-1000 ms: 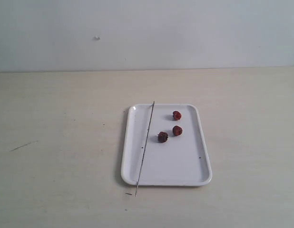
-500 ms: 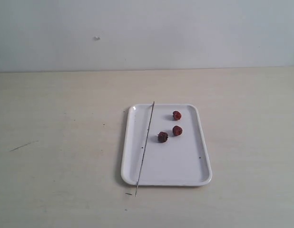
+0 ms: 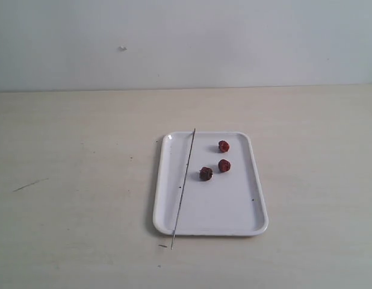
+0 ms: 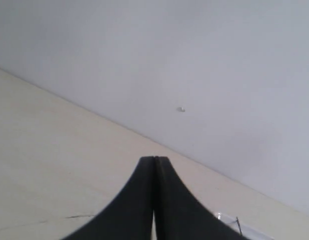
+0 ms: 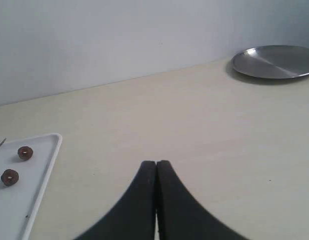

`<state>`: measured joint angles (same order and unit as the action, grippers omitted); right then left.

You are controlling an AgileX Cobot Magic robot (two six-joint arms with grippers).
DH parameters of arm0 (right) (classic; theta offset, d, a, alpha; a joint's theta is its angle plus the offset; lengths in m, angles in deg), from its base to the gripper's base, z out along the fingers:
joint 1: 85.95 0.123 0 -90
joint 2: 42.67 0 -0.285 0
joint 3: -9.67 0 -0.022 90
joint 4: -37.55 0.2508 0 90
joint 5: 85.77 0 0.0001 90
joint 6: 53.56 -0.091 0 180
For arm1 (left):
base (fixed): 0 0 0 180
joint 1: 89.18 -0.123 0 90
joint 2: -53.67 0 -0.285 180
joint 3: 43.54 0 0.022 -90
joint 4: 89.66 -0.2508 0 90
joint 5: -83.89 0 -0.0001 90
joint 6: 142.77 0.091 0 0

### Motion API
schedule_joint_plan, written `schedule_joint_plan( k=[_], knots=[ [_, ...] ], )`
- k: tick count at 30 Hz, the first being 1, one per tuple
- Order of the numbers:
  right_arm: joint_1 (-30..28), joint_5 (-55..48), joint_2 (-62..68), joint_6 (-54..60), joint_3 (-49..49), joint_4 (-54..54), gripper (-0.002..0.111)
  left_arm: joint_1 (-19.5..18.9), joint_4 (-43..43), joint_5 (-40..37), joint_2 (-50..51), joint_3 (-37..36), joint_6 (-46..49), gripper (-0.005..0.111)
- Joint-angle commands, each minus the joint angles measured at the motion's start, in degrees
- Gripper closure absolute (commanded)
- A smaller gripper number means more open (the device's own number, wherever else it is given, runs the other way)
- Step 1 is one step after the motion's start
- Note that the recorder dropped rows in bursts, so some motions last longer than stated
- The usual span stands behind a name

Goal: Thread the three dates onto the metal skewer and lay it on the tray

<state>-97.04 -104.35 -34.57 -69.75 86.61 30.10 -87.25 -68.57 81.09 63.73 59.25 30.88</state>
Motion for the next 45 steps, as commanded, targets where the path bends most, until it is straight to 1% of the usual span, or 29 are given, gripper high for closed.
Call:
schedule_joint_plan(
  k=[1, 4, 6, 9, 12, 16, 18, 20, 22, 25, 29, 32, 34, 36, 38, 40, 41, 42, 45],
  knots=[
    [-0.2, 1.0, -0.3, 0.1, 0.3, -0.2, 0.108, -0.1, 2.1, 1.3, -0.2, 1.7, -1.9, 0.107],
    [-0.2, 1.0, -0.3, 0.1, 0.3, -0.2, 0.108, -0.1, 2.0, -2.6, 1.5, 8.6, -1.2, 0.107],
    [-0.2, 1.0, -0.3, 0.1, 0.3, -0.2, 0.108, -0.1, 2.0, -6.7, 4.1, 13.7, 0.2, 0.107],
    [-0.2, 1.0, -0.3, 0.1, 0.3, -0.2, 0.108, -0.1, 2.0, -15.2, 10.8, 23.1, 3.5, 0.107],
    [-0.2, 1.0, -0.3, 0.1, 0.3, -0.2, 0.108, -0.1, 2.3, -23.5, 20.2, 31.7, 6.4, 0.107],
    [-0.2, 1.0, -0.3, 0.1, 0.3, -0.2, 0.108, -0.1, 2.6, -35.1, 36.6, 41.7, 10.0, 0.107],
    [-0.2, 1.0, -0.3, 0.1, 0.3, -0.2, 0.108, 0.0, 6.0, -39.1, 45.0, 45.7, 13.6, 0.107],
    [-0.2, 1.0, -0.3, 0.1, 0.3, -0.2, 0.108, 1.1, 9.2, -42.3, 52.6, 48.7, 17.6, 0.107],
    [-0.2, 1.0, -0.3, 0.1, 0.3, -0.2, 0.108, 4.2, 9.4, -43.2, 59.9, 50.5, 19.5, 0.107],
    [-0.2, 1.0, -0.3, 0.1, 0.3, -0.2, 0.108, 10.3, 5.0, -42.5, 71.1, 53.1, 17.9, 0.107],
    [-0.2, 1.0, -0.3, 0.1, 0.3, -0.2, 0.108, 20.4, -6.9, -40.1, 83.5, 57.6, 6.9, 0.107],
    [-0.2, 1.0, -0.3, 0.1, 0.3, -0.2, 0.108, 27.4, -16.0, -40.0, 91.6, 62.8, -2.3, 0.107],
    [-0.2, 1.0, -0.3, 0.1, 0.3, -0.2, 0.108, 31.7, -18.8, -40.9, 96.7, 66.6, -5.5, 0.107],
    [-0.2, 1.0, -0.3, 0.1, 0.3, -0.2, 0.108, 35.3, -19.4, -41.2, 101.0, 70.7, -6.4, 0.107],
    [-0.2, 1.0, -0.3, 0.1, 0.3, -0.2, 0.108, 38.0, -19.4, -41.3, 104.8, 74.7, -6.6, 0.107],
    [-0.2, 1.0, -0.3, 0.1, 0.3, -0.2, 0.108, 39.5, -19.9, -42.0, 107.5, 78.2, -7.2, 0.107],
    [-0.2, 1.0, -0.3, 0.1, 0.3, -0.2, 0.108, 40.2, -20.1, -42.7, 109.0, 80.0, -8.1, 0.107],
    [-0.2, 1.0, -0.3, 0.1, 0.3, -0.2, 0.108, 41.2, -21.1, -45.2, 111.7, 83.4, -9.3, 0.107],
    [-0.2, 1.0, -0.3, 0.1, 0.3, -0.2, 0.108, 41.5, -20.6, -46.7, 114.8, 86.7, -9.6, 0.107]
  ],
)
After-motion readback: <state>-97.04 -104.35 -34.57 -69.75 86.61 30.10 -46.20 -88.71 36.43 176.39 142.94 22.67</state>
